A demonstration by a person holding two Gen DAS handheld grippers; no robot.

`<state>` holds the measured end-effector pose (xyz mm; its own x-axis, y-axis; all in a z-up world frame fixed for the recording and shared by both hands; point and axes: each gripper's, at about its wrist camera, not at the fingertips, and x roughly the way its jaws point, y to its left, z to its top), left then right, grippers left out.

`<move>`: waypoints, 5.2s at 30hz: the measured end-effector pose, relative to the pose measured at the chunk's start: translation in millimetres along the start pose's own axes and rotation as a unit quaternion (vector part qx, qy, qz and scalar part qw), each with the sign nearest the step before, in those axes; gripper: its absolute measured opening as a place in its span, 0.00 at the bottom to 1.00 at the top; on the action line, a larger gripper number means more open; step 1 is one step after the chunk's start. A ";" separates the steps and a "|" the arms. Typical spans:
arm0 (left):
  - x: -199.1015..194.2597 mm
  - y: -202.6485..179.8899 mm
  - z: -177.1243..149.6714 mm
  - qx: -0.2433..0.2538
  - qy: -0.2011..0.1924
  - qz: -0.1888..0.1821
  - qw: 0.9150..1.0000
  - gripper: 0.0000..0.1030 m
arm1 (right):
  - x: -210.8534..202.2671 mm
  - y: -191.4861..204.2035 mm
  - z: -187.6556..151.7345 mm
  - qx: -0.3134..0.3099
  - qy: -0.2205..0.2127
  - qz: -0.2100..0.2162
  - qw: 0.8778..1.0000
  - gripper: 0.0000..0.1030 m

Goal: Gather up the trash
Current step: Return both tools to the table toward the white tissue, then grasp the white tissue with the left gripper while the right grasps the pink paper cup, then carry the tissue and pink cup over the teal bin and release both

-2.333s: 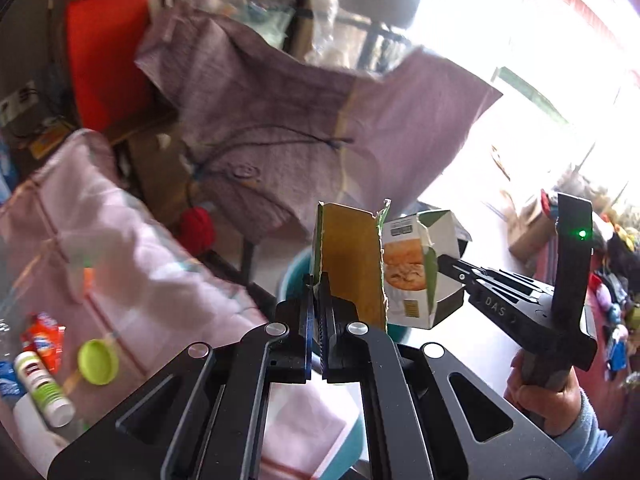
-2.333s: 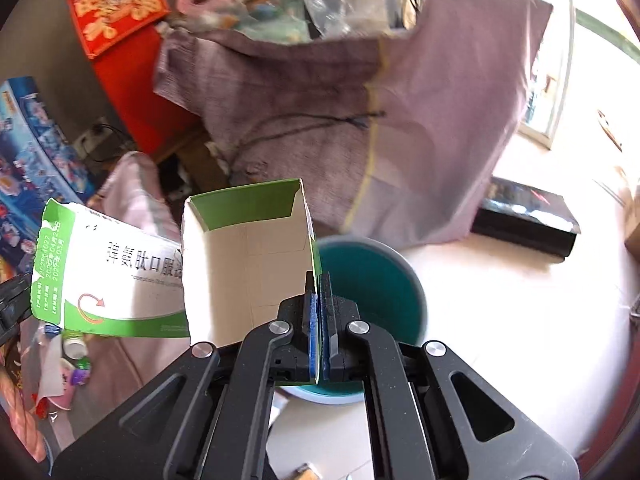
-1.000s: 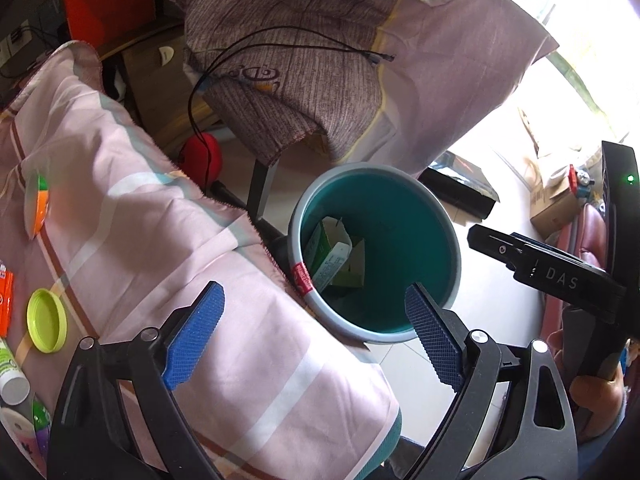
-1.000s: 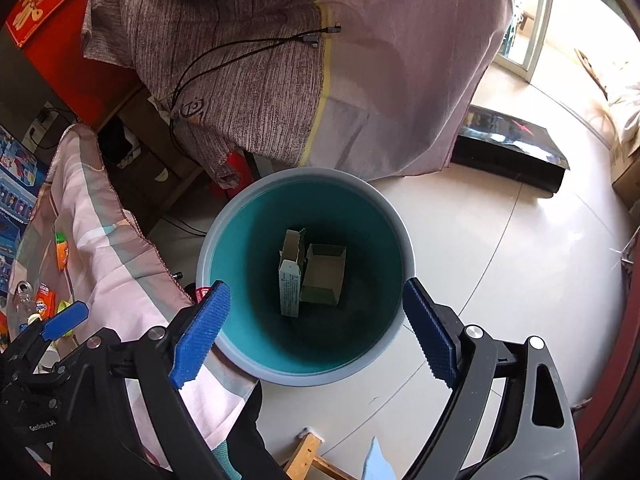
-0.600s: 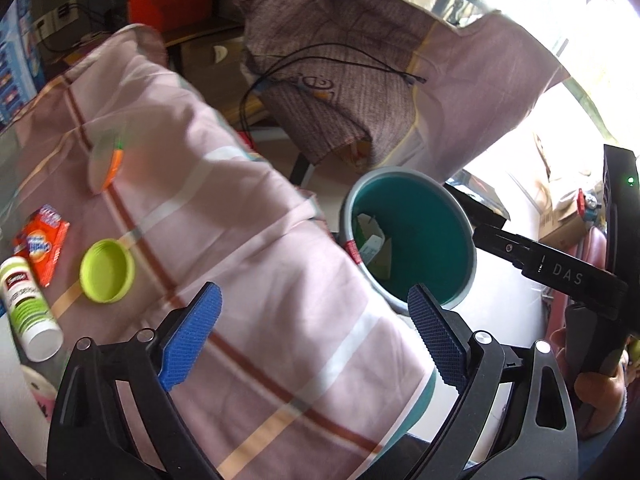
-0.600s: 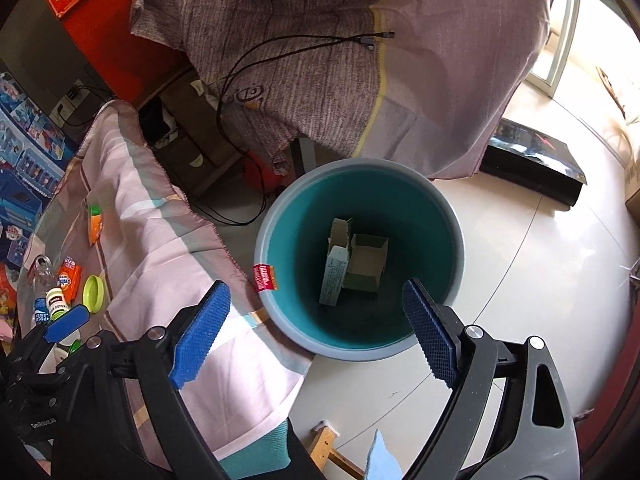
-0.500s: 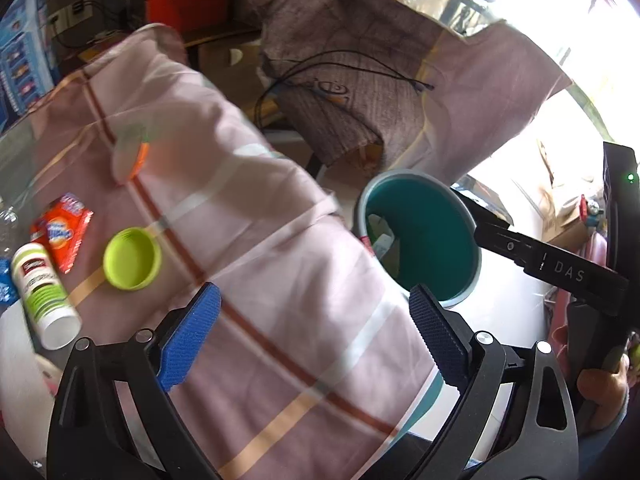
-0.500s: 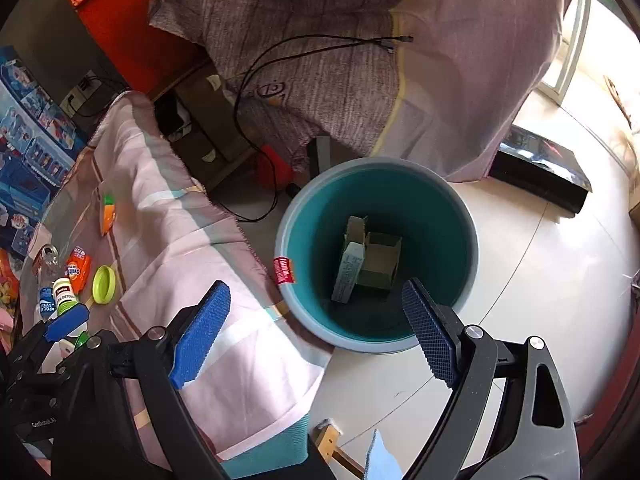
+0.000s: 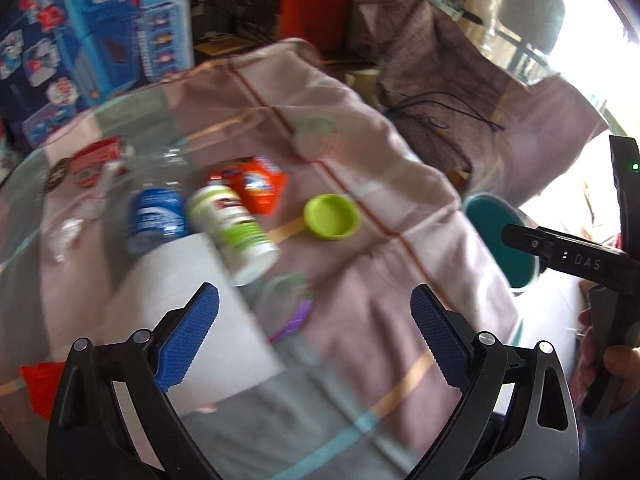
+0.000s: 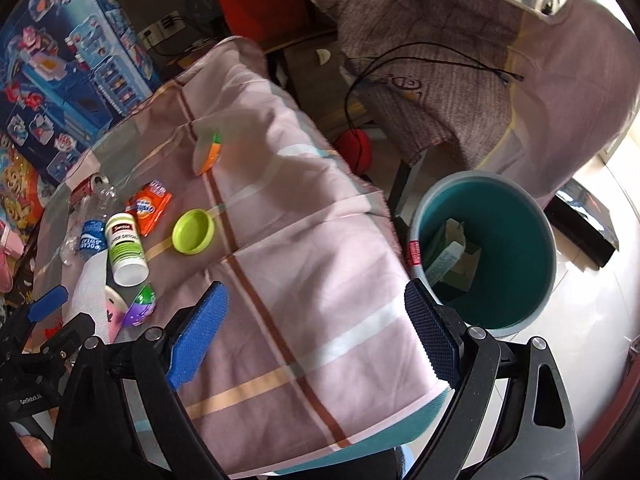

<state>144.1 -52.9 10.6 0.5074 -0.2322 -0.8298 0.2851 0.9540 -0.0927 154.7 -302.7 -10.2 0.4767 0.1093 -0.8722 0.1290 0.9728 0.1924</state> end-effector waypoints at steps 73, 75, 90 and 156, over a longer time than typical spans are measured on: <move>23.1 145.5 -77.6 -0.035 0.075 -0.097 0.992 0.05 | 110.8 227.5 -43.1 -0.074 0.209 0.147 0.964 0.69; 25.0 147.9 -78.9 -0.041 0.077 -0.101 0.991 0.05 | 116.7 229.4 -46.1 -0.076 0.218 0.147 0.962 0.69; -11.3 155.6 -53.5 -0.085 0.014 -0.085 0.993 0.05 | 59.3 186.9 -13.8 -0.067 0.105 0.156 0.980 0.60; 181.6 -323.6 54.3 0.215 0.125 -0.186 0.950 0.64 | 26.3 -290.1 6.1 0.250 -0.006 -0.001 0.968 0.72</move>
<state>188.2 -414.1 -80.2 0.1120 -0.4350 -0.8935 0.7405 0.6361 -0.2169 135.1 -583.3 -86.2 0.4863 0.1016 -0.8678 0.5338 0.7518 0.3871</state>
